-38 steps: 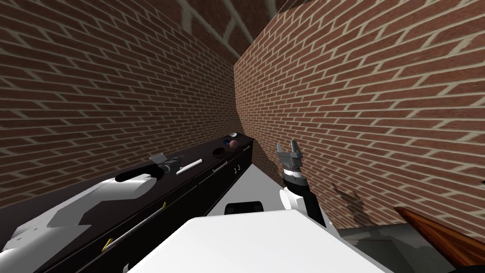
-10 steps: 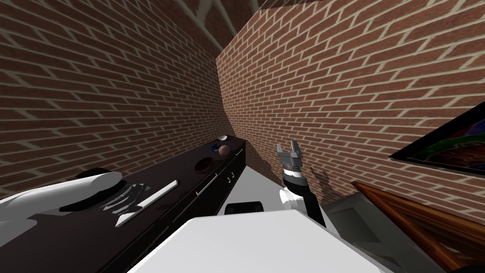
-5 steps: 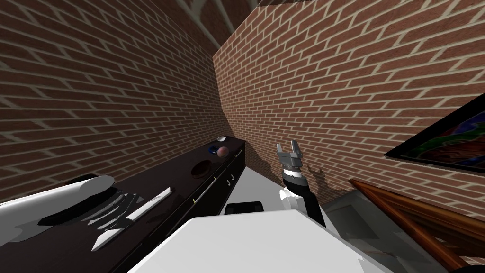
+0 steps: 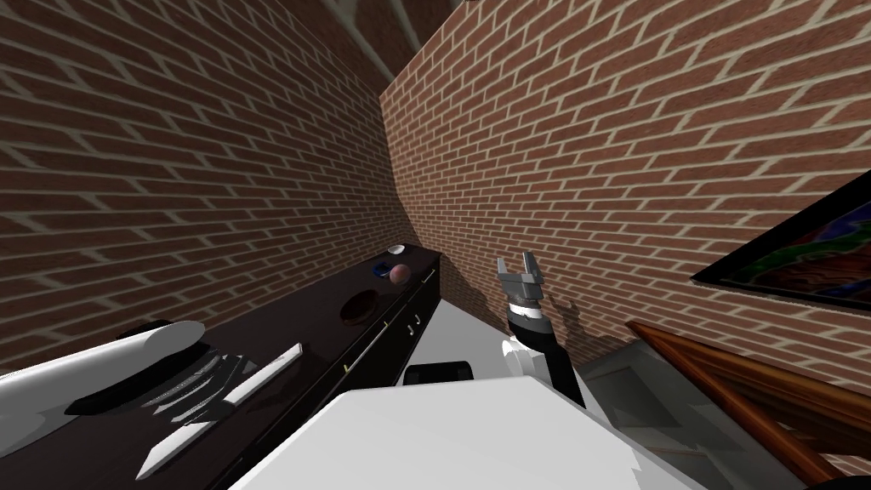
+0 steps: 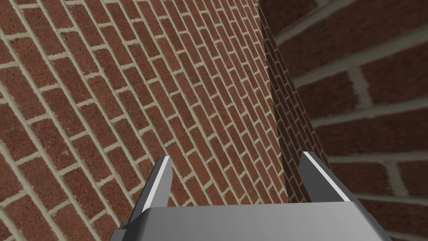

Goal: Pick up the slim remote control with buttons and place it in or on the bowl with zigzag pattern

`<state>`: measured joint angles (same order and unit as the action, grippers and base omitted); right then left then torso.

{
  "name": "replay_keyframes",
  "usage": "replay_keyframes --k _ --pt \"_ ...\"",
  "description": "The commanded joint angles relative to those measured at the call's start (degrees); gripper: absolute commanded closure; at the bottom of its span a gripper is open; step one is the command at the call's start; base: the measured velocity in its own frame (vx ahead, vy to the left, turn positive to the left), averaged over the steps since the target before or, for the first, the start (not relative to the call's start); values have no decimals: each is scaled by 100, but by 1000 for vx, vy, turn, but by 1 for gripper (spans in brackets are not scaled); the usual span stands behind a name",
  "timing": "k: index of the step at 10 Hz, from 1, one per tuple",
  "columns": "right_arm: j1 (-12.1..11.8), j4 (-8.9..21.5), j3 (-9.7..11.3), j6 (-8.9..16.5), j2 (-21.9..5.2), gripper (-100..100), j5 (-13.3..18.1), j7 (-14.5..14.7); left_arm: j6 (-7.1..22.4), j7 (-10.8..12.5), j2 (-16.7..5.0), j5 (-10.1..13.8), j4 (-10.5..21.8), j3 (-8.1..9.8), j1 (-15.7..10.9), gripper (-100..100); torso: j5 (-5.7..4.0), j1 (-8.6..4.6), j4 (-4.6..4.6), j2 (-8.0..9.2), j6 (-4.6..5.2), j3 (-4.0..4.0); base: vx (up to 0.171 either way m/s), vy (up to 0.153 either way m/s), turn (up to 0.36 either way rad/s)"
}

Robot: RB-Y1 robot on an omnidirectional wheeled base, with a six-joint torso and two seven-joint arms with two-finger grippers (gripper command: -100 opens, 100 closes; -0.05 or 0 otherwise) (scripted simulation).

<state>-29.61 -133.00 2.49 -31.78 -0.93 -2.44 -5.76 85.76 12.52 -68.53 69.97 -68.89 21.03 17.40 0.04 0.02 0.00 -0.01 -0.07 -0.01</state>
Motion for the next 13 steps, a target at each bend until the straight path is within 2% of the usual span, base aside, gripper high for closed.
replay_keyframes --k 1,2,3,7,8,9,10,11,12,13 --pt "0 0 0 0 0 0 0 0 -172 -64 168 -130 97 -76 -33 -100 0 0 0 0 0 0 -1 6 -49" --pt "0 0 0 0 0 0 0 0 -95 -35 100 -77 53 -44 -18 -100 -1 0 1 2 0 1 0 0 0" --pt "0 0 0 0 0 0 0 0 -115 -41 111 -85 58 -49 -20 100 -2 -1 1 2 -1 2 0 0 0" --pt "0 0 0 0 0 0 0 0 -111 -33 112 -83 62 -48 -17 100 -2 0 1 1 4 1 0 0 0" --pt "0 0 0 0 0 0 0 0 -111 -35 112 -83 61 -49 -17 0 -3 0 1 1 3 1 0 0 0" --pt "0 0 0 0 0 0 0 0 53 27 -70 51 -53 37 19 100 -2 -1 1 1 3 1 0 -4 55" --pt "0 0 0 0 0 0 0 0 -43 20 33 -14 -61 10 46 100 -9 -6 3 2 1 2 1 -1 15" --pt "0 0 0 0 0 0 0 0 -21 35 19 -5 -80 21 53 0 -4 -5 2 2 2 2 0 0 0" --pt "0 0 0 0 0 0 0 0 -31 30 -159 7 -89 161 -39 100 -4 -4 2 2 2 2 -27 -63 41" --pt "0 0 0 0 1 0 0 0 -38 20 -257 16 -91 241 -94 100 -16 -27 6 9 5 7 -49 -118 39"
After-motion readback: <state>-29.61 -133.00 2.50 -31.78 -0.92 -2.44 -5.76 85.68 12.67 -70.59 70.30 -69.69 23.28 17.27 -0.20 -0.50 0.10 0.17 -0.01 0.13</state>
